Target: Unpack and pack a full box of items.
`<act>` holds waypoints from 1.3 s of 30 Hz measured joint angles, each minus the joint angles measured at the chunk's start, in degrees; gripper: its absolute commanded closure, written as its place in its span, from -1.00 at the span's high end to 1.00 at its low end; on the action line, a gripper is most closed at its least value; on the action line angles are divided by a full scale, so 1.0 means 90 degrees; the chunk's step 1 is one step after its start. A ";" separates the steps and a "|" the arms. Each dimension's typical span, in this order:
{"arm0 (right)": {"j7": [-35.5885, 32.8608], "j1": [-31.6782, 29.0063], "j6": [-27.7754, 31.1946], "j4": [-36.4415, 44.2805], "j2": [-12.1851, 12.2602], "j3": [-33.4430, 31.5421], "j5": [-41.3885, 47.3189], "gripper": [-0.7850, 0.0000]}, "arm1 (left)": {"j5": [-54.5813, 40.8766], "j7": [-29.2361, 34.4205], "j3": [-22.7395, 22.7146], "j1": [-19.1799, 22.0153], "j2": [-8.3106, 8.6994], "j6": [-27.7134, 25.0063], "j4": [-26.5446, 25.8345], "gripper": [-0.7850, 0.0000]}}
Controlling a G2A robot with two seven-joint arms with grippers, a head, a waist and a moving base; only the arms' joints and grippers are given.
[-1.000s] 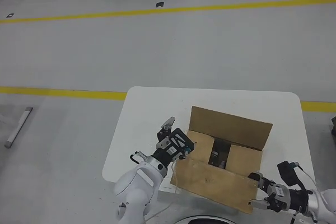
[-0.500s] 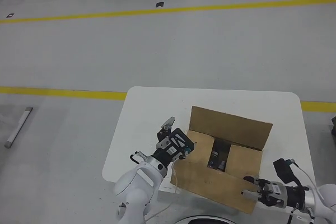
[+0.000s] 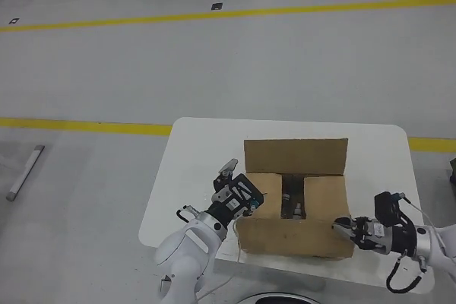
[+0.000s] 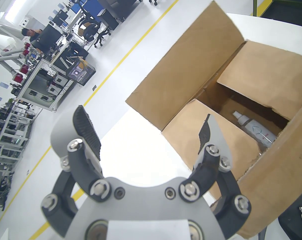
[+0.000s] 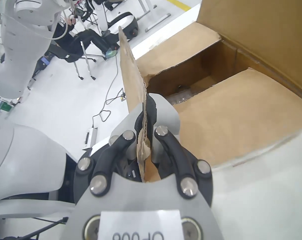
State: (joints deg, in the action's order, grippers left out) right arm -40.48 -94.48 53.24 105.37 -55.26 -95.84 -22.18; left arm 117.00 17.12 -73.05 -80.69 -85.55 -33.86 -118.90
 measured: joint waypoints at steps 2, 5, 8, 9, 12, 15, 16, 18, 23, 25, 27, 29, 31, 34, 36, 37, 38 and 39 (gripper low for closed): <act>0.0159 0.0125 -0.0038 0.0043 0.0005 -0.0082 -0.0327 -1.00 | 0.0000 0.0000 0.0000 0.0000 0.0000 0.0000 0.0000 1.00; 0.0418 0.0246 -0.0028 0.0119 0.0004 -0.0140 -0.0855 -1.00 | 0.0000 0.0000 0.0000 0.0000 0.0000 0.0000 0.0000 1.00; 0.0761 0.0225 0.0180 0.0248 -0.0003 -0.0164 -0.1299 -1.00 | 0.0000 0.0000 0.0000 0.0000 0.0000 0.0000 0.0000 1.00; 0.0860 0.0198 0.0234 0.0285 -0.0005 -0.0183 -0.1432 -1.00 | 0.0000 0.0000 0.0000 0.0000 0.0000 0.0000 0.0000 1.00; 0.1213 0.0061 0.0289 0.0407 -0.0019 -0.0237 -0.1901 -1.00 | -0.0002 -0.0008 0.0003 -0.0005 0.0002 0.0009 0.0003 1.00; 0.1606 -0.0110 0.0302 0.0532 -0.0039 -0.0277 -0.2321 -1.00 | -0.0016 0.0006 0.0042 -0.0023 0.0027 -0.0087 0.0024 1.00; 0.1724 -0.0164 0.0292 0.0566 -0.0045 -0.0295 -0.2443 -1.00 | -0.0044 0.0061 0.0051 -0.0020 0.0035 -0.0150 0.0032 1.00; 0.1996 -0.0292 0.0275 0.0640 -0.0058 -0.0330 -0.2702 -1.00 | -0.0124 0.0264 0.0083 0.0011 0.0049 -0.0345 0.0044 1.00; 0.2492 -0.0527 0.0253 0.0726 -0.0076 -0.0380 -0.3136 -1.00 | -0.0549 0.0754 0.0215 0.0169 0.0069 -0.0917 0.0049 1.00; 0.2614 -0.0569 0.0236 0.0714 -0.0079 -0.0383 -0.3219 -1.00 | -0.0665 0.0907 0.0271 0.0253 0.0080 -0.1153 0.0046 1.00; 0.2732 -0.0601 0.0224 0.0695 -0.0081 -0.0381 -0.3277 -1.00 | -0.0754 0.1041 0.0331 0.0332 0.0094 -0.1364 0.0050 1.00; 0.2811 -0.0621 0.0225 0.0683 -0.0079 -0.0380 -0.3331 -1.00 | -0.0824 0.1147 0.0388 0.0394 0.0107 -0.1503 0.0040 1.00; 0.2885 -0.0636 0.0211 0.0676 -0.0079 -0.0383 -0.3358 -1.00 | -0.0870 0.1202 0.0437 0.0440 0.0119 -0.1581 0.0034 1.00; 0.3025 -0.0673 0.0205 0.0677 -0.0078 -0.0403 -0.3412 -1.00 | -0.0931 0.1269 0.0493 0.0496 0.0142 -0.1700 0.0051 1.00; 0.3082 -0.0704 0.0214 0.0689 -0.0075 -0.0420 -0.3473 -0.97 | -0.0940 0.1312 0.0519 0.0516 0.0161 -0.1744 0.0061 1.00; 0.3100 -0.0717 0.0219 0.0691 -0.0073 -0.0425 -0.3492 -0.88 | -0.0950 0.1319 0.0526 0.0520 0.0169 -0.1750 0.0062 1.00; 0.3123 -0.0733 0.0225 0.0687 -0.0071 -0.0432 -0.3511 -0.70 | -0.0965 0.1327 0.0537 0.0522 0.0179 -0.1765 0.0061 1.00; 0.3143 -0.0744 0.0229 0.0677 -0.0069 -0.0435 -0.3512 -0.55 | -0.0977 0.1335 0.0544 0.0521 0.0188 -0.1782 0.0056 1.00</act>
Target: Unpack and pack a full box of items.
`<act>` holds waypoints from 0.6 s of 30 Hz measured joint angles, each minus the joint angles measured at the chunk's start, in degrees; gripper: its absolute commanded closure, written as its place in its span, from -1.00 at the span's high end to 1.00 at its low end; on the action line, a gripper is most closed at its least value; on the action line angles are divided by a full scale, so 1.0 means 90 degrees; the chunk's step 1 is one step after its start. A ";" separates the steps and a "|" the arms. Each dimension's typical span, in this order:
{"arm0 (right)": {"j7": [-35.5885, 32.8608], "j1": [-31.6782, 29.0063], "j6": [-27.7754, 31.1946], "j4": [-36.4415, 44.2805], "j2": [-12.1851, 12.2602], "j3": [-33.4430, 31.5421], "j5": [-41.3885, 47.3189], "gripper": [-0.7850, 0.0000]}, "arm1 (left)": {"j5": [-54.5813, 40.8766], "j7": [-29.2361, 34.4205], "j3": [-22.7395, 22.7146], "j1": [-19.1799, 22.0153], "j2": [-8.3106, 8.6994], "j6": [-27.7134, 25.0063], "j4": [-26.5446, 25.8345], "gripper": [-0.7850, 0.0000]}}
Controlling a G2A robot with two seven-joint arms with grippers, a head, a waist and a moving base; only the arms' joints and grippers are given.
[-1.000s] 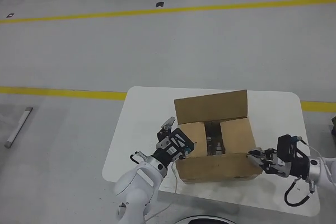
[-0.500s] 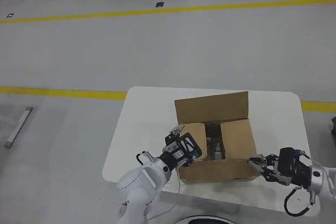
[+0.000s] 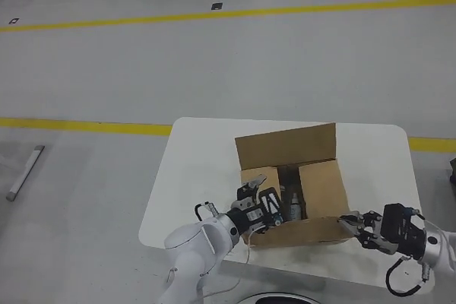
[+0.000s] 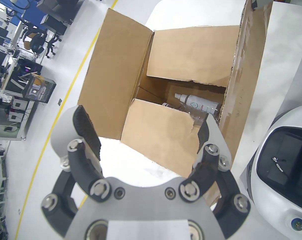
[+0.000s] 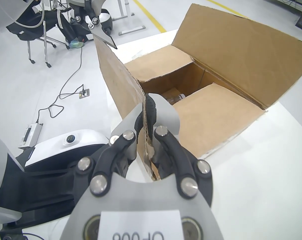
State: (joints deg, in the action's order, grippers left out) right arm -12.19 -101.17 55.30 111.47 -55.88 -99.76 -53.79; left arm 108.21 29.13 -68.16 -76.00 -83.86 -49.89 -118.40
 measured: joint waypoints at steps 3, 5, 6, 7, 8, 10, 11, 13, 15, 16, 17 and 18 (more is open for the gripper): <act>0.0056 -0.0026 0.0000 -0.0046 0.0006 -0.0016 0.0039 0.43 | -0.0020 0.0041 0.0017 -0.0006 0.0031 -0.0080 -0.0038 1.00; 0.0092 -0.0046 -0.0008 -0.0067 0.0009 -0.0029 0.0078 1.00 | -0.0035 0.0064 0.0028 -0.0015 0.0053 -0.0128 -0.0075 1.00; 0.0103 -0.0057 -0.0008 -0.0071 0.0011 -0.0039 0.0092 1.00 | -0.0045 0.0073 0.0031 -0.0021 0.0062 -0.0144 -0.0091 1.00; 0.0117 -0.0071 -0.0007 -0.0076 0.0013 -0.0051 0.0112 1.00 | -0.0058 0.0081 0.0036 -0.0028 0.0071 -0.0162 -0.0106 1.00; 0.0144 -0.0095 0.0005 -0.0086 0.0016 -0.0076 0.0152 1.00 | -0.0076 0.0093 0.0040 -0.0035 0.0083 -0.0182 -0.0125 1.00; 0.0195 -0.0138 0.0049 -0.0120 0.0022 -0.0134 0.0274 1.00 | -0.0100 0.0113 0.0046 -0.0048 0.0101 -0.0203 -0.0144 1.00; 0.0218 -0.0164 0.0092 -0.0151 0.0029 -0.0193 0.0385 1.00 | -0.0117 0.0126 0.0054 -0.0056 0.0112 -0.0229 -0.0153 1.00; 0.0267 -0.0211 0.0192 -0.0201 0.0044 -0.0311 0.0615 1.00 | -0.0145 0.0144 0.0065 -0.0065 0.0130 -0.0264 -0.0165 1.00; 0.0330 -0.0289 0.0299 -0.0282 0.0067 -0.0479 0.1036 0.17 | -0.0177 0.0159 0.0089 -0.0078 0.0151 -0.0322 -0.0189 1.00; 0.0342 -0.0321 0.0307 -0.0313 0.0081 -0.0562 0.1235 -0.16 | -0.0197 0.0161 0.0100 -0.0084 0.0160 -0.0354 -0.0206 1.00; 0.0346 -0.0362 0.0307 -0.0357 0.0100 -0.0684 0.1494 -0.39 | -0.0226 0.0164 0.0111 -0.0093 0.0172 -0.0392 -0.0228 1.00; 0.0342 -0.0390 0.0302 -0.0395 0.0113 -0.0777 0.1677 -0.69 | -0.0245 0.0173 0.0117 -0.0099 0.0181 -0.0416 -0.0243 1.00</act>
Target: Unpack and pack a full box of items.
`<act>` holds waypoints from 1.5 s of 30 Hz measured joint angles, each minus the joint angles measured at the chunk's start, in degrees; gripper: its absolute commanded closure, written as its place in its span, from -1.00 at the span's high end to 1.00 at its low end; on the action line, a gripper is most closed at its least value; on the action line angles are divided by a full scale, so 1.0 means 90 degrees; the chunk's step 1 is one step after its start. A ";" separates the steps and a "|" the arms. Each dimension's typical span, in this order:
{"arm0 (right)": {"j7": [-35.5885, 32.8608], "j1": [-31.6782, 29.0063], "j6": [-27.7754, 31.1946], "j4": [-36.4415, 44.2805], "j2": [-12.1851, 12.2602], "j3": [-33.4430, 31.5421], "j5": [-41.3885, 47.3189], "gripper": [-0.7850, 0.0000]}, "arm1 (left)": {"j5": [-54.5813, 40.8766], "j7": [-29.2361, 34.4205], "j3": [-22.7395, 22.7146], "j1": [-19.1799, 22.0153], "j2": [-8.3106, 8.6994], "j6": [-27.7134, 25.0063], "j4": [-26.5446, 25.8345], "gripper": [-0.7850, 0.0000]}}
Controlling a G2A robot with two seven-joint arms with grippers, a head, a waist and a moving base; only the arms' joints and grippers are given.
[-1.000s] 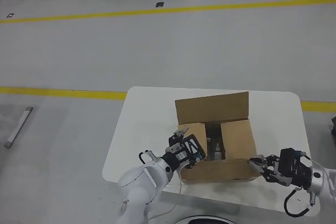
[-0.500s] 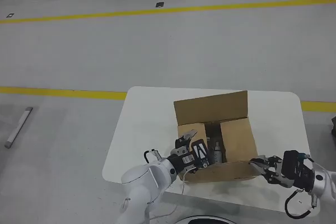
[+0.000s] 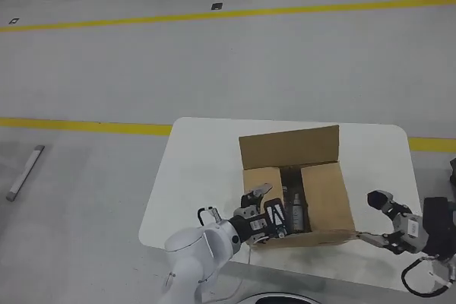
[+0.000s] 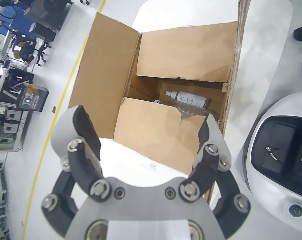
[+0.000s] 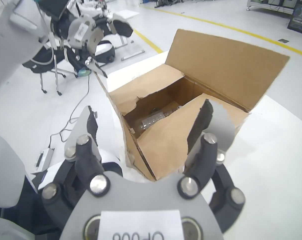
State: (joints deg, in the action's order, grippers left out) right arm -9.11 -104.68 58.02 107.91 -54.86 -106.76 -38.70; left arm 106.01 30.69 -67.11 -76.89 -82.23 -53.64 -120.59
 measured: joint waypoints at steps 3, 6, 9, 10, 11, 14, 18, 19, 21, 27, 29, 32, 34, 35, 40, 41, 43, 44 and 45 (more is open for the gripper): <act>-0.0112 -0.0062 -0.0172 -0.0197 0.0031 -0.0242 0.0519 -1.00 | -0.0033 0.0042 0.0022 -0.0029 0.0030 -0.0052 -0.0056 1.00; -0.0367 -0.0093 -0.0593 -0.0274 0.0041 -0.0199 0.0933 -1.00 | 0.0009 0.0082 0.0066 -0.0041 0.0067 -0.0173 -0.0110 1.00; -0.0828 -0.0063 -0.0994 -0.0291 0.0052 0.0063 0.1169 -1.00 | -0.0030 0.0041 0.0073 -0.0086 0.0105 -0.0277 -0.0151 1.00; -0.0955 -0.0041 -0.1088 -0.0275 0.0054 0.0163 0.1230 -1.00 | -0.0044 0.0040 0.0068 -0.0105 0.0117 -0.0305 -0.0165 1.00; -0.1105 -0.0017 -0.1165 -0.0269 0.0054 0.0311 0.1339 -1.00 | -0.0057 0.0041 0.0058 -0.0129 0.0133 -0.0341 -0.0183 1.00; -0.1482 0.0100 -0.1266 -0.0239 0.0061 0.0636 0.1407 -1.00 | -0.0098 0.0039 0.0028 -0.0182 0.0172 -0.0410 -0.0210 1.00; -0.1801 0.0200 -0.1154 -0.0184 0.0067 0.0992 0.1257 -1.00 | -0.0128 0.0022 0.0011 -0.0189 0.0216 -0.0434 -0.0188 1.00; -0.1859 0.0215 -0.1105 -0.0192 0.0068 0.1065 0.1203 -1.00 | -0.0126 0.0014 0.0020 -0.0172 0.0223 -0.0426 -0.0180 1.00; -0.1944 0.0248 -0.0991 -0.0226 0.0070 0.1220 0.1097 -1.00 | -0.0121 -0.0014 0.0041 -0.0117 0.0237 -0.0362 -0.0161 1.00; -0.2007 0.0270 -0.0492 -0.0419 0.0084 0.1499 0.0971 -1.00 | -0.0116 -0.0048 0.0019 0.0007 0.0279 -0.0145 -0.0096 1.00; -0.1984 0.0270 -0.0366 -0.0502 0.0088 0.1563 0.0951 -1.00 | -0.0123 -0.0045 -0.0011 0.0033 0.0296 -0.0080 -0.0091 1.00; -0.1921 0.0291 -0.0149 -0.0563 0.0093 0.1644 0.0810 -1.00 | -0.0146 -0.0059 -0.0041 0.0079 0.0318 -0.0001 -0.0069 1.00; -0.1808 0.0300 -0.0008 -0.0565 0.0090 0.1688 0.0632 -1.00 | -0.0154 -0.0072 -0.0039 0.0109 0.0330 0.0050 -0.0049 1.00; -0.1712 0.0292 0.0009 -0.0569 0.0086 0.1719 0.0504 -1.00 | -0.0131 -0.0073 -0.0027 0.0134 0.0339 0.0071 -0.0044 1.00; -0.1403 0.0322 -0.0072 -0.0696 0.0055 0.1870 -0.0113 -1.00 | -0.0022 -0.0140 0.0048 0.0178 0.0375 0.0155 0.0010 1.00; -0.1330 0.0347 -0.0114 -0.0729 0.0045 0.1921 -0.0251 -1.00 | -0.0011 -0.0157 0.0061 0.0182 0.0384 0.0174 0.0019 1.00; -0.1218 0.0382 -0.0143 -0.0778 0.0033 0.1997 -0.0411 -1.00 | 0.0015 -0.0171 0.0077 0.0191 0.0398 0.0201 0.0028 1.00; -0.1144 0.0407 -0.0141 -0.0815 0.0027 0.2042 -0.0494 -1.00 | 0.0053 -0.0188 0.0092 0.0208 0.0406 0.0204 0.0019 1.00; -0.1093 0.0427 -0.0134 -0.0848 0.0023 0.2072 -0.0543 -1.00 | 0.0069 -0.0197 0.0098 0.0215 0.0410 0.0202 0.0013 1.00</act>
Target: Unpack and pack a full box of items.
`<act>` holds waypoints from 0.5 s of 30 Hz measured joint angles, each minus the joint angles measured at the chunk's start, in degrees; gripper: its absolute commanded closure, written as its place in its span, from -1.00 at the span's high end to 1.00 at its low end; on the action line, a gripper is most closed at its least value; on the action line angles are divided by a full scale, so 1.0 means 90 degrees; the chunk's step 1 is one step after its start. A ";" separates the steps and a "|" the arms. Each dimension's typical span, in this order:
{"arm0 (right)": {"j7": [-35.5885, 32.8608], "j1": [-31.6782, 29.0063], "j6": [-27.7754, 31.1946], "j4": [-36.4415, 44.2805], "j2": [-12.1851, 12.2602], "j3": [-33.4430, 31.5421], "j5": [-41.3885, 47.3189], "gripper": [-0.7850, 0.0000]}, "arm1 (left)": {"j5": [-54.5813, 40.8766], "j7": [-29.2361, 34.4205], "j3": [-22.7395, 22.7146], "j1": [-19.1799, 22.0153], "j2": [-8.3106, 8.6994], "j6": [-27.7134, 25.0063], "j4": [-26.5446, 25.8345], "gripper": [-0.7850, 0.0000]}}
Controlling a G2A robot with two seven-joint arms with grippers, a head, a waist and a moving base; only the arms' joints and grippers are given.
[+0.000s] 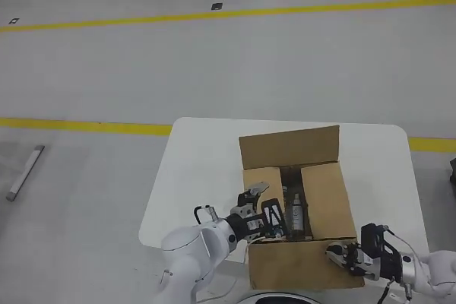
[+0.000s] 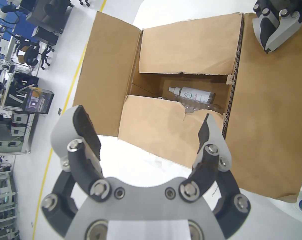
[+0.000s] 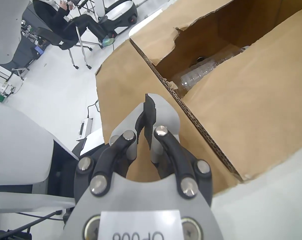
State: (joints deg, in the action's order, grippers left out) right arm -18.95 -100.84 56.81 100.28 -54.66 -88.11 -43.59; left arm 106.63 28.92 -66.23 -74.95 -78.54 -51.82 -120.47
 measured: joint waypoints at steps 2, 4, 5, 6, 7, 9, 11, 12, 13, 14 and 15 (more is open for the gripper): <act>0.0100 0.0050 0.0008 -0.0085 -0.0007 0.0063 -0.0089 -1.00 | 0.0006 -0.0004 0.0002 0.0003 0.0001 -0.0004 -0.0004 1.00; 0.0174 0.0092 0.0010 -0.0146 -0.0011 0.0108 -0.0138 -1.00 | 0.0004 -0.0003 0.0002 0.0002 0.0001 -0.0005 -0.0004 1.00; 0.0248 0.0109 0.0017 -0.0174 -0.0014 0.0126 -0.0127 -1.00 | 0.0003 -0.0003 0.0001 0.0001 0.0000 -0.0005 -0.0004 1.00; 0.0335 0.0117 0.0033 -0.0185 -0.0017 0.0121 -0.0081 -1.00 | 0.0003 -0.0002 0.0001 0.0001 0.0000 -0.0005 -0.0004 1.00; 0.0445 0.0117 0.0056 -0.0191 -0.0017 0.0092 -0.0013 -1.00 | 0.0003 -0.0002 0.0001 0.0001 0.0000 -0.0005 -0.0004 1.00; 0.0778 0.0079 0.0079 -0.0182 -0.0015 -0.0086 0.0182 -1.00 | 0.0003 -0.0002 0.0001 0.0001 0.0000 -0.0005 -0.0003 1.00; 0.1212 -0.0018 0.0046 -0.0102 -0.0014 -0.0404 0.0210 -1.00 | 0.0003 -0.0002 0.0001 0.0001 0.0000 -0.0005 -0.0003 1.00; 0.1399 -0.0087 -0.0060 -0.0063 -0.0018 -0.0556 0.0151 -1.00 | 0.0003 -0.0002 0.0001 0.0001 0.0000 -0.0005 -0.0003 1.00; 0.1589 -0.0165 -0.0217 -0.0028 -0.0027 -0.0698 0.0093 -1.00 | 0.0003 -0.0002 0.0001 0.0001 0.0000 -0.0005 -0.0003 1.00; 0.1849 -0.0269 -0.0457 -0.0012 -0.0042 -0.0861 0.0040 -1.00 | 0.0003 -0.0002 0.0001 0.0001 0.0000 -0.0005 -0.0003 1.00; 0.2037 -0.0339 -0.0632 -0.0021 -0.0056 -0.0956 0.0020 -1.00 | 0.0003 -0.0002 0.0001 0.0001 0.0000 -0.0005 -0.0003 1.00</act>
State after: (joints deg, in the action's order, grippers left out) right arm -0.62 -103.89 51.13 100.09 -55.16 -96.71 -43.41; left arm 106.65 28.90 -66.22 -74.94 -78.54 -51.86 -120.50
